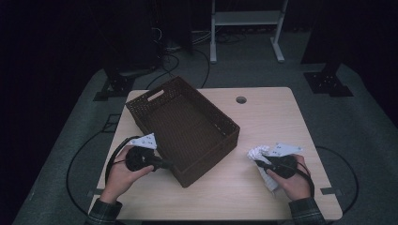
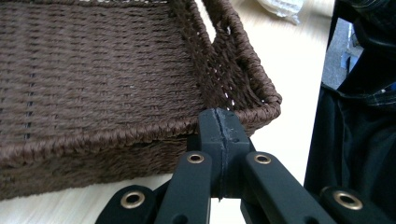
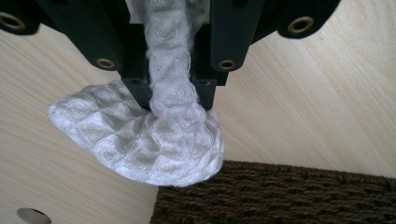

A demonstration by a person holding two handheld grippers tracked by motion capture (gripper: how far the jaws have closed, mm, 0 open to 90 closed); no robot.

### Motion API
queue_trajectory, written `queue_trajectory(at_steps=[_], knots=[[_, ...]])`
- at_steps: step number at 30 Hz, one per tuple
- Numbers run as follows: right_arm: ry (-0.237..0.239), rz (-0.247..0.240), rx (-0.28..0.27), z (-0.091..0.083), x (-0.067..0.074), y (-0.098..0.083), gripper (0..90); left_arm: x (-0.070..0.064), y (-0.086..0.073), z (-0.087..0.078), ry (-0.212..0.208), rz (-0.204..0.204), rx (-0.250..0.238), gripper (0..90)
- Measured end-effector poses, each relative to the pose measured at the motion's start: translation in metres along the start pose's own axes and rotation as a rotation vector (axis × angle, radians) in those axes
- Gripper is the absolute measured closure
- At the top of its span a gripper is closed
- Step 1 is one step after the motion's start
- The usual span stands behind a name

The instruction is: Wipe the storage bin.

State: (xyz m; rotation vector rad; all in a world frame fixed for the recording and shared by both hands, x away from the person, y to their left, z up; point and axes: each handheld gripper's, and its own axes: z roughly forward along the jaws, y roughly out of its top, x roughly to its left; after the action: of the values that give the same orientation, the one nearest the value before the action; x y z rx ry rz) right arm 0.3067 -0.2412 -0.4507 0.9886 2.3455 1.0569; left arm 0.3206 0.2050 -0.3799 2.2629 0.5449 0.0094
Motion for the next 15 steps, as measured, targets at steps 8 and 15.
queue_trajectory(at_steps=[8,15], knots=[[-0.003,0.003,0.001,0.0,-0.001,0.0,73.4,-0.003,0.008,0.013,-0.015,0.017,-0.016,90.0],[-0.008,0.014,-0.005,-0.001,-0.003,-0.001,73.4,-0.004,0.022,0.03,-0.042,0.026,-0.023,89.9]])
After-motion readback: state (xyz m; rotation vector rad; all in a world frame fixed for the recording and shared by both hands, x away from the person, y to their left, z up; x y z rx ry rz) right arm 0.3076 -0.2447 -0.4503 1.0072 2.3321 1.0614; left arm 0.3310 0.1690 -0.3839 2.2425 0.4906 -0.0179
